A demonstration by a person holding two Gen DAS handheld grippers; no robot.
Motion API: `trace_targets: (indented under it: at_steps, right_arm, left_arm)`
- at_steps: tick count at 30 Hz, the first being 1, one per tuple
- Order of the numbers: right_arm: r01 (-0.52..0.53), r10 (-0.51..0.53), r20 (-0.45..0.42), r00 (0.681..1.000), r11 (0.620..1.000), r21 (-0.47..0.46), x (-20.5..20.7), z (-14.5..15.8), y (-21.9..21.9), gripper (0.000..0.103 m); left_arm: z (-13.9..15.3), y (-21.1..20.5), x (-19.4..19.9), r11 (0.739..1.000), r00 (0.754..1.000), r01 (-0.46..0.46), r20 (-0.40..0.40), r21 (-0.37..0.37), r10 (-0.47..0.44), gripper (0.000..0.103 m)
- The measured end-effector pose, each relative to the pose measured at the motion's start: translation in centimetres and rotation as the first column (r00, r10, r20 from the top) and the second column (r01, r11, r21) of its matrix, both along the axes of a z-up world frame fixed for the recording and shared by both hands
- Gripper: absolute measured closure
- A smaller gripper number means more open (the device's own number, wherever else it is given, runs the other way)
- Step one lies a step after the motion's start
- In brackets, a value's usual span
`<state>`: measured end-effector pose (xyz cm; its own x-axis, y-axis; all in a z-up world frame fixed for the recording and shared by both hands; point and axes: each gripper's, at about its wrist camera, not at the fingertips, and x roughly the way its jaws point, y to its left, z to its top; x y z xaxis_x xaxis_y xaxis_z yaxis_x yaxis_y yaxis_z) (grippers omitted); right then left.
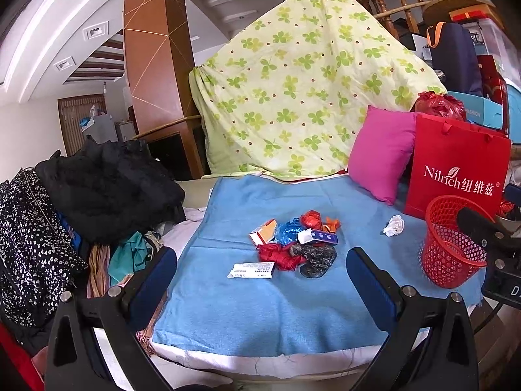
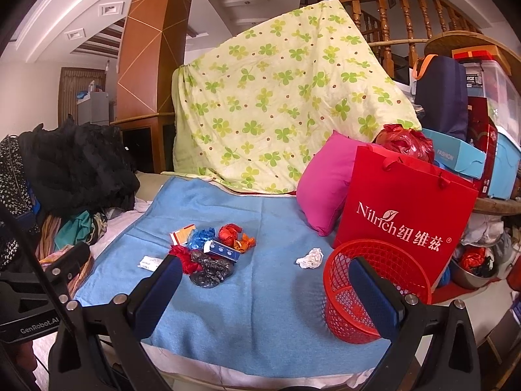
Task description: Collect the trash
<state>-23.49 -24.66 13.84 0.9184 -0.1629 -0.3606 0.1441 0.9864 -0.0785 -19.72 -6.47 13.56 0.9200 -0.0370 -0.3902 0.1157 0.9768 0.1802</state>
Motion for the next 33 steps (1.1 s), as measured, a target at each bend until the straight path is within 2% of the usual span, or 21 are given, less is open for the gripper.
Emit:
trace_targets:
  at_steps: [5,10,30,33]
  right_arm:
    - [0.001,0.003,0.053,0.999,0.998,-0.062,-0.4,0.1,0.2,0.000]
    - [-0.002,0.002,0.000,1.000,1.000,-0.007,-0.1,-0.1,0.2,0.000]
    - [-0.003,0.003,0.016,1.000,1.000,0.006,-0.2,-0.4,0.2,0.000]
    - [-0.006,0.006,-0.009,1.000,1.000,0.009,-0.1,-0.5,0.4,0.000]
  left_arm:
    - [0.0,0.0,0.0,1.000,1.000,0.000,0.000,0.001,0.000,0.000]
    - [-0.2,0.0,0.0,1.000,1.000,0.000,-0.004,-0.001,0.000,0.000]
    - [-1.1,-0.1,0.2,1.000,1.000,0.013,-0.023,0.004,-0.013,0.000]
    - [-1.2,-0.2,0.2,1.000,1.000,0.013,-0.026,0.003,-0.013,0.000]
